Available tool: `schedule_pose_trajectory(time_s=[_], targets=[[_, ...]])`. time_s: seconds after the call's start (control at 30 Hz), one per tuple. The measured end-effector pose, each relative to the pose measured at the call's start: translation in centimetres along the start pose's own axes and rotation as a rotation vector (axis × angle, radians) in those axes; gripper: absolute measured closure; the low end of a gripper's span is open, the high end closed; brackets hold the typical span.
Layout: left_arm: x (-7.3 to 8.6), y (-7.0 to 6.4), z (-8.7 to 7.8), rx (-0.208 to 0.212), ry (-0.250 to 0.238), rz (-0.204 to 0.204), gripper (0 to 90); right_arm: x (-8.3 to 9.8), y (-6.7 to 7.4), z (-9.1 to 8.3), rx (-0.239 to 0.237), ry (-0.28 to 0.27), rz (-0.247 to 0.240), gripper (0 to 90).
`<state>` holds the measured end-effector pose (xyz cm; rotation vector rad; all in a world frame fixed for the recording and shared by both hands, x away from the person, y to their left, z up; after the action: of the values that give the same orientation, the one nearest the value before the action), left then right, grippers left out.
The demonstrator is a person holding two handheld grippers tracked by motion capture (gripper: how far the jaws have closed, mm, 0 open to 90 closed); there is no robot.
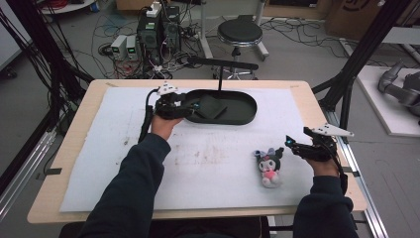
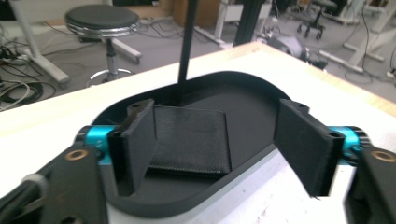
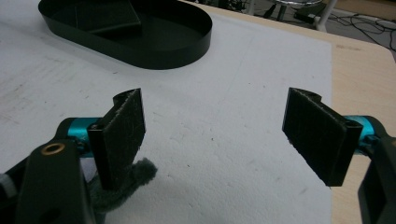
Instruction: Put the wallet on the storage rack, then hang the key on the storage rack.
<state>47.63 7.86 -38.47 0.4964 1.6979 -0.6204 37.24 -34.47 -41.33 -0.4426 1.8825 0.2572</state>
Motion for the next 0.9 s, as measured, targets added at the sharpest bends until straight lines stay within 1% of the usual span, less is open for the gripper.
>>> schedule_pose_trajectory(time_s=[0.07,0.13,0.23,0.33,0.4,0.43,0.5,0.53,0.63,0.77,0.83,0.9], targets=[[0.1,0.4,-1.5,-0.013,-0.016,-0.005,18.9,0.0,0.1,0.1,-0.006,0.001,-0.001,21.6],[0.4,0.8,-2.9,-0.036,-0.015,0.001,18.4,0.1,0.2,0.2,-0.012,0.002,-0.001,21.6],[0.9,1.6,-5.0,-0.057,-0.025,0.001,18.4,0.2,0.5,0.6,-0.017,0.013,-0.006,21.6],[1.5,2.1,-6.7,-0.063,-0.034,0.006,18.6,0.2,0.7,0.8,-0.023,0.015,-0.004,21.6],[1.8,2.5,-7.5,-0.075,-0.034,0.009,18.7,0.2,0.9,0.8,-0.027,0.015,-0.001,21.6],[1.9,2.6,-7.9,-0.081,-0.035,0.009,18.7,0.2,1.0,0.7,-0.028,0.016,0.008,21.6],[2.2,2.7,-8.6,-0.091,-0.042,0.017,18.7,0.3,1.1,0.7,-0.035,0.018,0.013,21.6],[2.4,2.8,-8.9,-0.095,-0.037,0.024,18.7,0.2,1.2,0.7,-0.036,0.016,0.015,21.6],[2.7,2.8,-9.8,-0.107,-0.049,0.038,18.7,0.0,1.8,0.8,-0.04,0.027,0.008,21.6],[3.1,3.3,-11.1,-0.117,-0.047,0.042,18.7,-0.6,3.1,0.6,-0.044,0.068,-0.019,21.6],[3.3,3.6,-11.6,-0.122,-0.03,0.047,18.7,-0.6,3.5,0.2,-0.034,0.088,-0.009,21.6],[3.5,3.9,-12.0,-0.117,-0.039,0.044,18.6,-0.3,4.0,-0.4,-0.028,0.116,0.006,21.6]])
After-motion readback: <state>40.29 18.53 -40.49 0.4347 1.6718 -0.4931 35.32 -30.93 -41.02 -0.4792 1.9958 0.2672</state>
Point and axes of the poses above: each handheld gripper's, and its own axes: z roughly forward along the jaws, x roughly out of its underside, y roughly to its left, the point moved 5 cm from there along z, roughly forward along the jaws, and after that the axes turned 10 degrees about -y, right-handed, at the moved point
